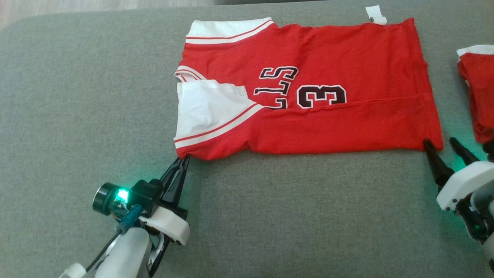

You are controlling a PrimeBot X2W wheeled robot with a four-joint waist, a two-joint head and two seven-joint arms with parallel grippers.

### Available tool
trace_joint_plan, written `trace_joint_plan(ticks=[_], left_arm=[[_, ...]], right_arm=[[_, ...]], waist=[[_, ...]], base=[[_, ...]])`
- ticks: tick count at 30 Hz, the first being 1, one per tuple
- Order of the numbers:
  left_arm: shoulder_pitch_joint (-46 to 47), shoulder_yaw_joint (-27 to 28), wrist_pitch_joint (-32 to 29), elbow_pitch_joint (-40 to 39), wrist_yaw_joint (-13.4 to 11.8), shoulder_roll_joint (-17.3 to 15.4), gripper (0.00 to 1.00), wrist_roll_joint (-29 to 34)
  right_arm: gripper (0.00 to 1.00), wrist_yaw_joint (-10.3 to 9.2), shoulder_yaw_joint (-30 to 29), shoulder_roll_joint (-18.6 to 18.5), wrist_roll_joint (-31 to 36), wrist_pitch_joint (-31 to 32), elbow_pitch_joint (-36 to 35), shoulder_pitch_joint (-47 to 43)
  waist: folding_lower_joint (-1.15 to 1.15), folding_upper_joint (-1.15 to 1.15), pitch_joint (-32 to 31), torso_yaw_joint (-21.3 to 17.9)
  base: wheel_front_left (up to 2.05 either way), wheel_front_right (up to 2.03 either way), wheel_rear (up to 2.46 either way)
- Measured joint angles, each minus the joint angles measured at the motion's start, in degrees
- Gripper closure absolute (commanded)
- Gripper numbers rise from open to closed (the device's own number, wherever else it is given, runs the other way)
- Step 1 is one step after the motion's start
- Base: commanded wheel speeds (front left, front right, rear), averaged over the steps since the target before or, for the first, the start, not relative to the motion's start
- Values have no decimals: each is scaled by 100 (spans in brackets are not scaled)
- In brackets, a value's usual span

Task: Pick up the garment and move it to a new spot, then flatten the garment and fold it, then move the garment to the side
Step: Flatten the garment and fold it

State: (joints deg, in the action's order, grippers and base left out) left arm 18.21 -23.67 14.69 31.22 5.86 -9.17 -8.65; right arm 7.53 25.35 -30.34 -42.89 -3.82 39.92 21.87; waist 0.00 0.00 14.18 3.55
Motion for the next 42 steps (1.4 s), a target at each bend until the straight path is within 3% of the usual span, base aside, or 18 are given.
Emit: trace_joint_plan(ticks=[1,2,3,4,16,28,42], left_arm=[[-5,0,0,-27,3,-9,100,19],[-9,0,0,-57,3,-13,100,32],[-23,1,0,-97,4,-23,100,59],[-53,-1,0,-165,13,-36,100,76],[-1178,64,0,-1184,64,-326,100,166],[-2285,-253,-76,-1703,68,-483,100,216],[-3184,-399,-494,-2208,75,-737,100,-328]], right_arm=[[0,0,27,1,-44,97,-3,-2],[18,0,44,0,-97,179,-23,-1],[68,0,83,-14,-157,259,-80,-1],[100,0,145,-37,-215,293,-169,-9],[100,0,549,-494,-506,333,-660,-456],[100,0,573,-1066,-581,523,-1282,-1555],[100,0,80,-983,-64,992,-1707,-2289]], waist=[[0,0,-8,10],[0,0,-16,20],[0,0,-25,27],[0,0,-36,29],[0,0,-437,-29],[-1,0,-854,51],[-1,0,-1184,-165]], base=[[0,0,0],[0,0,0],[0,0,0],[0,0,0],[0,0,0],[0,0,0],[0,0,0]])
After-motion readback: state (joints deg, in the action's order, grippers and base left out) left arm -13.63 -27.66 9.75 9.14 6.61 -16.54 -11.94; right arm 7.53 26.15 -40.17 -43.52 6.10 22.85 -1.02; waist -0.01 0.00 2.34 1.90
